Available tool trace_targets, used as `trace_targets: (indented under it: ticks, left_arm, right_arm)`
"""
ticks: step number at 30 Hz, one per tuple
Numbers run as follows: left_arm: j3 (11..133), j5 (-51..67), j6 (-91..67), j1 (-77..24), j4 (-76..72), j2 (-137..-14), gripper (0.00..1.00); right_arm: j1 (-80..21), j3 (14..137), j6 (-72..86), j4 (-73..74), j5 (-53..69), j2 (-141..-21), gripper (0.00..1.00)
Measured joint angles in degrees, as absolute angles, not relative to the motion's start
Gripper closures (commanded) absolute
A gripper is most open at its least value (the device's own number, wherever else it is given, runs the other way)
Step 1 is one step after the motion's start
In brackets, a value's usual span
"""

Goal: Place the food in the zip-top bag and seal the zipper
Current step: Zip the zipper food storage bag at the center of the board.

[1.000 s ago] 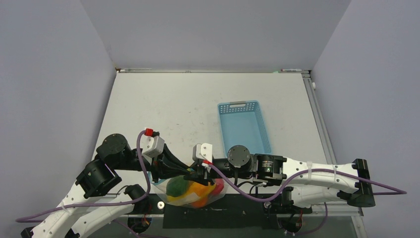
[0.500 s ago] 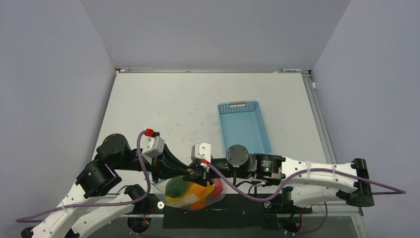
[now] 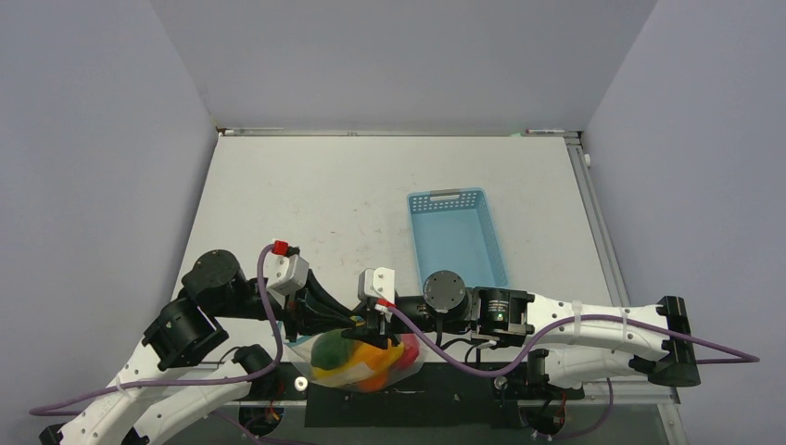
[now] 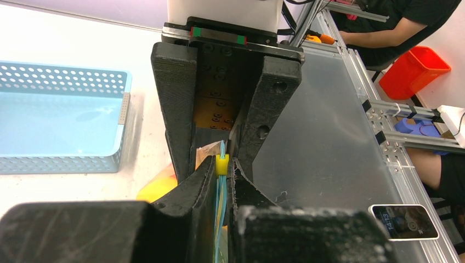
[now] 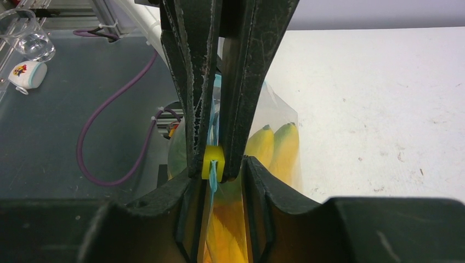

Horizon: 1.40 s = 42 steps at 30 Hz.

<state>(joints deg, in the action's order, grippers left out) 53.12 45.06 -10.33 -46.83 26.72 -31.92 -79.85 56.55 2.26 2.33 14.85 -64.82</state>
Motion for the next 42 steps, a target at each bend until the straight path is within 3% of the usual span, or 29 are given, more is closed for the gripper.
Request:
trace_targets:
  ticks: [2, 6, 7, 42]
  left_arm:
    - [53.1, 45.1, -10.3, -46.8, 26.7, -31.9, 1.0]
    - [53.1, 45.1, -10.3, -46.8, 26.7, -31.9, 1.0]
    - [53.1, 45.1, -10.3, -46.8, 26.7, -31.9, 1.0]
    - [53.0, 43.3, -8.8, -46.8, 22.9, -33.6, 1.0]
  right_arm:
    - [-79.9, 56.6, 2.3, 2.3, 14.9, -64.8, 0.75]
    - [-79.9, 56.6, 2.3, 2.3, 14.9, -64.8, 0.94]
    - [-79.9, 56.6, 2.2, 2.3, 14.9, -64.8, 0.95]
    - [-79.9, 56.6, 2.0, 7.9, 9.4, -56.2, 0.95]
